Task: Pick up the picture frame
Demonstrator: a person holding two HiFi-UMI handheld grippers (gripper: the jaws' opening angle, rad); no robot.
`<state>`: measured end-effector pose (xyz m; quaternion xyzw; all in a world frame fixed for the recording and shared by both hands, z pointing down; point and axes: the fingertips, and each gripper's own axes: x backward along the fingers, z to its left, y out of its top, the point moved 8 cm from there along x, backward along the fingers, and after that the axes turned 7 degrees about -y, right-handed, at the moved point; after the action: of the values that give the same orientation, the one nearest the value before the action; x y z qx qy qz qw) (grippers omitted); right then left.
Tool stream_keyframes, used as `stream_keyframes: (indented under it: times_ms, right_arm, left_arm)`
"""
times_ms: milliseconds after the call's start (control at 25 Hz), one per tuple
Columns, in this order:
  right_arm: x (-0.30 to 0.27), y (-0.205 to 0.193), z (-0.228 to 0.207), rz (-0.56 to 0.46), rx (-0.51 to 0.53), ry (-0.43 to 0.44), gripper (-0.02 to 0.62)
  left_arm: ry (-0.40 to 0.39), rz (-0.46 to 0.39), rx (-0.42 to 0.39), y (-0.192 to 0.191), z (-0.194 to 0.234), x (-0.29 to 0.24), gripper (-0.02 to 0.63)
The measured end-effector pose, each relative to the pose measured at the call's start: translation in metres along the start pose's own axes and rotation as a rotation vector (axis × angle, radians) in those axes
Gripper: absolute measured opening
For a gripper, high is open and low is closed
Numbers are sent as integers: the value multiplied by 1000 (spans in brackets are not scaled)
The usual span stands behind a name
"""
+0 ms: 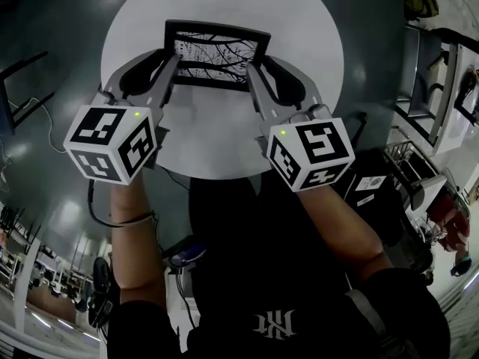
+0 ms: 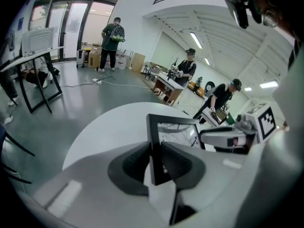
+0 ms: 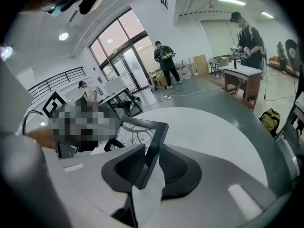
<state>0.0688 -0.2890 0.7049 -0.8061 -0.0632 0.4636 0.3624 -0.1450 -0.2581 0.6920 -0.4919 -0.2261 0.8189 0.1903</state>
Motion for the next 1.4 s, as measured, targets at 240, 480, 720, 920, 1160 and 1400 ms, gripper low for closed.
stream_keyframes:
  times_ms: [240,480,720,920,1160,1400]
  right_arm:
    - [28,40,26,-83,27,1,84]
    - [65,103,70,-213,65,-2,81]
    - [108,176,114,-375,116,-21,78]
    - [170,219,139,-515,154,-41,74]
    - [234,251,164,-647,200,-72,74]
    - [302,272,203,-792,245,-116,71]
  left_arm:
    - [11,-77,-25,31,-13,50,78]
    - [27,-186,-100,85,-21,121,78]
    - [25,-322,-184,141,-35,198,78]
    - [25,-435,-251,170,-76,257,78]
    - [11,-554,-340,200,-114,313,77]
    - [-38,-661,-433,216,-145,376,77]
